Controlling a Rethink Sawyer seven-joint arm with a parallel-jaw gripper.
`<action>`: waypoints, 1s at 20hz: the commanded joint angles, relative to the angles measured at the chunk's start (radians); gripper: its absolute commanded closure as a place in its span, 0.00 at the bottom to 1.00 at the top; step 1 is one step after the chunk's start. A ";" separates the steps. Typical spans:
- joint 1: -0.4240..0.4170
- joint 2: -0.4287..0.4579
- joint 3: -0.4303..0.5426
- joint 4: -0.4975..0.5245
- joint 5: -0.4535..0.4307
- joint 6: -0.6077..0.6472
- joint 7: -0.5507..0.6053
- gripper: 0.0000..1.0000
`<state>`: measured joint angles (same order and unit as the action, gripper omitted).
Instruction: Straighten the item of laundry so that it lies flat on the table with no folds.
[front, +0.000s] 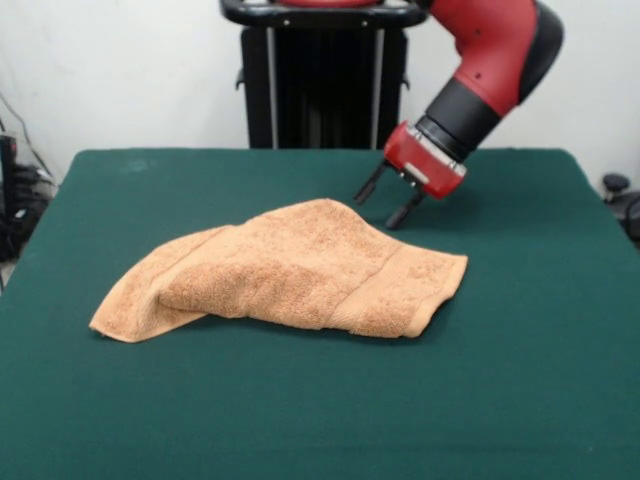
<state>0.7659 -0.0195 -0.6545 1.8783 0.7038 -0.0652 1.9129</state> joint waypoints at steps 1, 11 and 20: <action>-0.018 0.126 0.103 -0.201 0.083 -0.008 0.198 0.00; 0.196 0.492 -0.299 -0.324 0.197 0.061 0.098 0.00; 0.211 0.608 -0.412 -0.349 0.187 0.068 0.126 0.00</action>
<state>0.9786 0.4806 -1.0082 1.6984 0.8374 -0.0652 1.9129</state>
